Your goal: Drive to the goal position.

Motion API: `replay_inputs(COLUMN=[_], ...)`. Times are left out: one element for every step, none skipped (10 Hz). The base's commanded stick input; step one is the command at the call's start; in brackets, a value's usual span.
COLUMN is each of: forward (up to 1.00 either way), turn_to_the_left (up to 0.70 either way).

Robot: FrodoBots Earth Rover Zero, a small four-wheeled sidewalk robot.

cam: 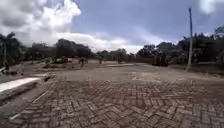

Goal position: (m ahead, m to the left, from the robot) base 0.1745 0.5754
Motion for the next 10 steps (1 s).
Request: replay_inputs(forward=[0.0, 0.0, 0.0, 0.0, 0.0, -0.09, -0.3, -0.3, -0.3, -0.3], turn_to_the_left=[0.0, 0.0, 0.09, 0.45, 0.45, 0.4, 0.27, 0.27, 0.15, 0.13])
